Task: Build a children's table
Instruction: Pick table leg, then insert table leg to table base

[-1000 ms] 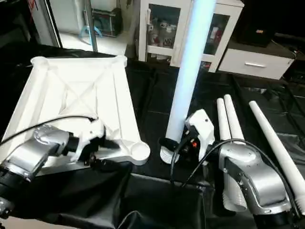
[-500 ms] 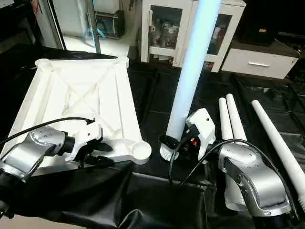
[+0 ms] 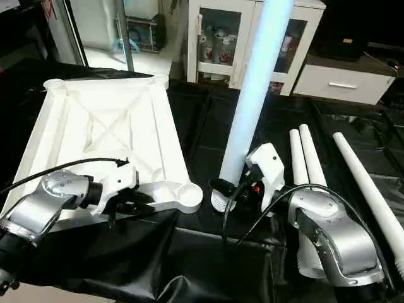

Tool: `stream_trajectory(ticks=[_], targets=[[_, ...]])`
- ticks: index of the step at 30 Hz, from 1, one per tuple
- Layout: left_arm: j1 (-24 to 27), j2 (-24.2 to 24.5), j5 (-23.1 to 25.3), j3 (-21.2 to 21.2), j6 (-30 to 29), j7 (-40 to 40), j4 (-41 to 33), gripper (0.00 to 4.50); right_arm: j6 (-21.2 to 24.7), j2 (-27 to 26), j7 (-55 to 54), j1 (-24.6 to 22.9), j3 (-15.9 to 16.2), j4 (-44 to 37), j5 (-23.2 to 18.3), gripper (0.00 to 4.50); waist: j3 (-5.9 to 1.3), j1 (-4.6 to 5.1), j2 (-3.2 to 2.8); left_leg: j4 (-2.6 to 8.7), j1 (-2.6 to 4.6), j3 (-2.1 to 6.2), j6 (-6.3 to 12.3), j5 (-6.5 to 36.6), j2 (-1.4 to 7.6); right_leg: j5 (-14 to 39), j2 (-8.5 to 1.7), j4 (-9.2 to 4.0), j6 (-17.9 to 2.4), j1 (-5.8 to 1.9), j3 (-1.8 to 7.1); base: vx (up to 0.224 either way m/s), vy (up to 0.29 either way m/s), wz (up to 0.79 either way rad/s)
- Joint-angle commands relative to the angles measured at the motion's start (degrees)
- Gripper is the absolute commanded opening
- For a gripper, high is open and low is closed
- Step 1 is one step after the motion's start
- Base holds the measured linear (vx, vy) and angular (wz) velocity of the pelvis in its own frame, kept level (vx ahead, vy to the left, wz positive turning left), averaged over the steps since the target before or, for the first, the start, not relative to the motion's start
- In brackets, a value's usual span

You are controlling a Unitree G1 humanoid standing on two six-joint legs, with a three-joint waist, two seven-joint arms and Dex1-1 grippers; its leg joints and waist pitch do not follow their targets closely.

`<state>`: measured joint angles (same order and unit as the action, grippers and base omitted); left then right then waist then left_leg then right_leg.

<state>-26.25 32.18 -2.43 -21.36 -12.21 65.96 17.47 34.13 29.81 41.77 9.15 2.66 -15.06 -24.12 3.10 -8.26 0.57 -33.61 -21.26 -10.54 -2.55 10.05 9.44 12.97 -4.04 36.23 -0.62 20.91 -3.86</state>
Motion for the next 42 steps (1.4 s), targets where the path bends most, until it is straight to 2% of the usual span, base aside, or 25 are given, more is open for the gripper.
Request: stream_trajectory(ticks=[1,3,5,9,12,17,19,21,23,24,27,28,30,35,36,41,42], targets=[[1.02,0.16,0.74,-1.23,0.21,0.59,-0.76,0.67,-0.51,-0.12,-0.31,1.15,-0.47,-0.51,-0.16,1.86,-3.27,0.02,-0.29,4.64,1.46,2.16,-1.78,15.55,4.57,11.62,-5.90,-5.02,-9.69,-1.03,3.52,0.000,0.000,0.00],[1.70,-0.28,-0.11,-1.68,-0.40,1.58,-2.05,0.61,-0.38,-0.28,-0.33,1.20,-0.56,-0.41,-0.32,1.85,-3.22,0.09,-0.36,4.65,1.37,2.14,-1.70,15.47,4.54,11.53,-5.88,-4.99,-9.77,-1.02,3.52,0.000,0.000,0.00],[2.03,-0.47,-0.42,-1.96,-0.47,2.05,-2.59,0.25,-0.36,-0.39,-0.35,1.29,-0.60,-0.30,-0.39,1.85,-3.28,0.08,-0.48,4.63,1.44,2.12,-1.74,15.55,4.54,11.33,-5.87,-5.00,-9.82,-0.98,3.52,0.000,0.000,0.00],[2.93,-1.74,-0.81,-2.59,-1.51,2.20,-4.39,0.06,0.36,-1.12,-0.61,1.55,-1.63,-0.53,-1.78,1.85,-3.33,0.14,-0.50,4.59,1.47,2.04,-1.70,15.07,4.55,9.13,-5.74,-4.81,-10.25,-0.99,3.49,0.000,0.000,0.00],[2.76,-2.05,-0.63,-2.87,-1.56,2.43,-4.85,0.01,1.57,-1.46,0.11,1.39,-1.69,-1.23,-3.41,1.85,-3.37,-0.13,-0.63,4.49,1.59,1.87,-1.22,15.12,4.52,9.92,-5.82,-4.95,-10.31,-0.93,3.53,0.000,0.000,0.00],[2.75,-2.40,0.16,-3.56,-0.85,3.04,-5.52,0.00,2.07,-3.07,0.42,2.22,-0.92,-0.24,-4.17,1.85,-3.35,-0.19,-0.85,4.70,1.69,1.87,-2.14,16.82,4.57,12.05,-5.85,-5.13,-9.46,-0.75,3.50,0.000,0.000,0.00],[2.76,-2.82,0.34,-3.84,-0.63,3.21,-5.66,0.00,2.57,-3.47,0.87,2.75,-0.41,0.39,-4.62,1.85,-3.33,-0.11,-0.50,4.73,1.62,1.82,-2.17,16.58,4.56,12.35,-5.90,-5.14,-9.35,-0.82,3.51,0.000,0.000,0.00],[2.64,-3.18,0.34,-3.95,-0.66,3.15,-5.80,0.00,2.51,-3.36,1.14,3.04,0.26,0.95,-4.19,1.85,-3.31,-0.19,-0.66,4.65,1.64,1.78,-2.14,16.18,4.60,12.47,-5.95,-5.13,-9.26,-0.73,3.55,0.000,0.000,0.00],[2.47,-3.44,0.42,-4.15,-0.84,3.10,-6.02,0.00,2.64,-3.48,1.09,3.53,0.71,1.74,-4.04,1.85,-3.35,-0.36,-0.36,4.67,1.56,1.73,-1.87,15.31,4.61,12.01,-5.94,-5.01,-9.10,-0.76,3.52,0.000,0.000,0.00],[2.43,-3.46,0.47,-4.24,-0.81,3.14,-6.05,0.00,2.64,-3.52,1.08,3.67,0.77,1.93,-4.03,1.85,-3.37,-0.41,-0.45,4.66,1.57,1.70,-1.85,15.18,4.60,11.98,-5.94,-5.03,-9.06,-0.74,3.52,0.000,0.000,0.00],[2.28,-3.42,0.91,-4.76,-0.63,3.31,-6.26,0.00,3.36,-3.92,1.31,4.73,0.98,2.96,-4.21,1.85,-3.40,-0.47,-0.22,4.60,1.49,1.63,-1.56,14.23,4.55,11.68,-5.94,-4.95,-9.02,-0.80,3.50,0.000,0.000,0.00],[2.01,-3.55,1.31,-4.95,-0.28,3.41,-6.01,0.00,4.21,-3.58,2.16,5.06,1.47,3.31,-4.31,1.85,-3.37,-0.41,0.39,4.59,1.49,1.51,-1.34,13.97,4.57,11.68,-5.89,-5.01,-8.92,-0.78,3.50,0.000,0.000,0.00],[1.73,-3.70,1.51,-5.00,-0.07,3.54,-5.66,0.00,4.80,-3.11,2.85,5.24,2.03,3.56,-4.24,1.85,-3.39,-0.74,0.00,4.45,1.56,1.48,-1.03,13.12,4.63,11.78,-6.00,-4.97,-8.74,-0.66,3.56,0.000,0.000,0.00],[1.18,-3.49,2.29,-5.73,0.72,4.04,-5.44,0.00,5.54,-3.47,3.82,6.19,2.43,5.13,-5.04,1.85,-3.42,-0.99,0.27,4.50,1.45,1.47,-1.01,12.92,4.61,11.49,-6.03,-4.87,-8.48,-0.71,3.49,0.000,0.000,0.00],[1.16,-3.49,2.29,-5.75,0.67,4.07,-5.49,0.00,5.45,-3.44,3.88,6.36,2.63,5.39,-4.86,1.85,-3.41,-0.95,0.49,4.53,1.46,1.42,-0.98,12.88,4.62,11.61,-6.02,-4.90,-8.44,-0.71,3.48,0.000,0.000,0.00],[1.00,-3.57,2.39,-5.78,0.65,4.17,-5.61,0.00,5.60,-3.13,5.03,7.58,4.34,7.13,-3.63,1.85,-3.39,-1.10,0.49,4.48,1.43,1.38,-1.08,12.42,4.63,11.90,-6.06,-4.89,-8.32,-0.67,3.49,0.000,0.000,0.00],[1.06,-3.66,2.40,-5.75,0.65,4.29,-5.80,0.00,5.37,-3.34,5.09,8.06,4.53,7.85,-3.19,1.85,-3.41,-1.12,0.66,4.49,1.43,1.39,-1.08,12.20,4.64,11.67,-6.07,-4.83,-8.27,-0.70,3.47,0.000,0.000,0.00]])
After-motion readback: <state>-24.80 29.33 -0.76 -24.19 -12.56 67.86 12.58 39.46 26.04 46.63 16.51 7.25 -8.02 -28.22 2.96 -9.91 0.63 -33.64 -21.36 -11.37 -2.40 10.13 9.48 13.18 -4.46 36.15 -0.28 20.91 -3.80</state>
